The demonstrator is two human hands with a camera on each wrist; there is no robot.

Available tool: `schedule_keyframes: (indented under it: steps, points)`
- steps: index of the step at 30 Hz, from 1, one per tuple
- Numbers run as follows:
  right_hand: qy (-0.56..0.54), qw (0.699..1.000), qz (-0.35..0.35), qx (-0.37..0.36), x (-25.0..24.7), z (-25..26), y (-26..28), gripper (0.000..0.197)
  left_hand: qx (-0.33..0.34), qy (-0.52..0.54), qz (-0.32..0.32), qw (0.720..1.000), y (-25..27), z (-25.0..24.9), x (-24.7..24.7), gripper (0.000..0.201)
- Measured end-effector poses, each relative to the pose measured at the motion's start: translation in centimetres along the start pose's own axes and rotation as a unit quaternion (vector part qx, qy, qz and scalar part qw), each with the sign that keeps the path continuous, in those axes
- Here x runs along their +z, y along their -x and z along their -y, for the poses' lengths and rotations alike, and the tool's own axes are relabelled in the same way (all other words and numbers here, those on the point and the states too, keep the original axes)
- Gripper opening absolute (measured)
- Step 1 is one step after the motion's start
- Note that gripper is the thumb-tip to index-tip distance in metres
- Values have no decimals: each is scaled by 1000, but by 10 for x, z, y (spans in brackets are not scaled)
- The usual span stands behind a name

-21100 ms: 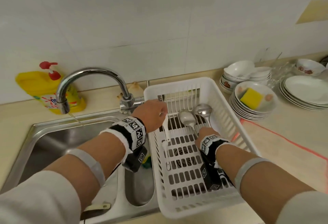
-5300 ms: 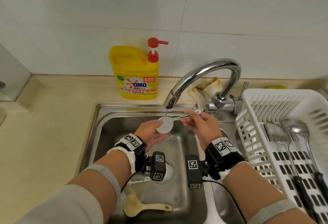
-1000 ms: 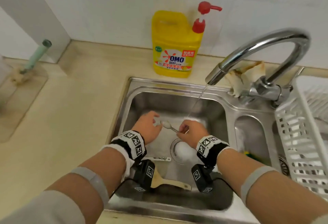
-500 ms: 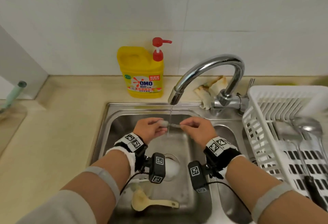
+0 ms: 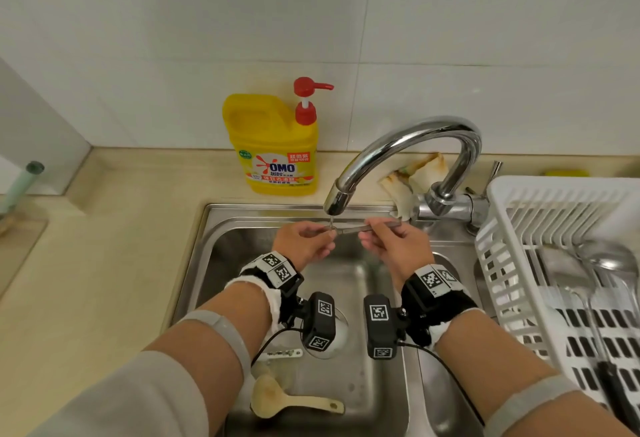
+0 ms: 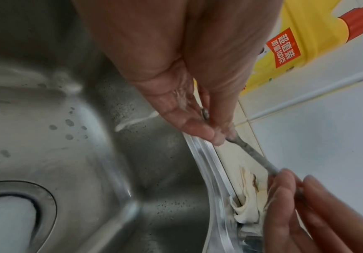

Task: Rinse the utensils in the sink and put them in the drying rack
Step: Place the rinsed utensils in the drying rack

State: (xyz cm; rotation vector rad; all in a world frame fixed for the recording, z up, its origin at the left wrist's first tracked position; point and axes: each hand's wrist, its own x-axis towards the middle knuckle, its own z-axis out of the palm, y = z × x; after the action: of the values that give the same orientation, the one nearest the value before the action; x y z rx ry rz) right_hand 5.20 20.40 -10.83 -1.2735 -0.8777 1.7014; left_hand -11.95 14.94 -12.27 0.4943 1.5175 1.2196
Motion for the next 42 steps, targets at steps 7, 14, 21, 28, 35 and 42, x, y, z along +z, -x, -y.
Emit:
schedule_keyframes:
  steps: [7, 14, 21, 28, 35, 42]
  points:
    - [54, 998, 0, -13, -1, -5, 0, 18, -14, 1, 36, 999, -6, 2, -9, 17]
    - [47, 999, 12, -2, 5, -6, 2, 21, -20, 27, 43, 998, -5, 3, -7, 9]
    - [28, 999, 11, 16, 2, -5, 2, 20, -35, 23, 75, 996, -4, 4, -9, 13]
    - [10, 999, 23, 46, 4, -9, 2, 17, -48, 66, 98, 992, -1, 1, -9, 28]
    - [106, 992, 55, 28, 10, -9, 0, 14, -50, 102, 73, 991, 0, 5, -15, 28]
    - [113, 993, 46, 0, 11, -10, -2, 12, -50, 107, 50, 992, -2, 4, -17, 22]
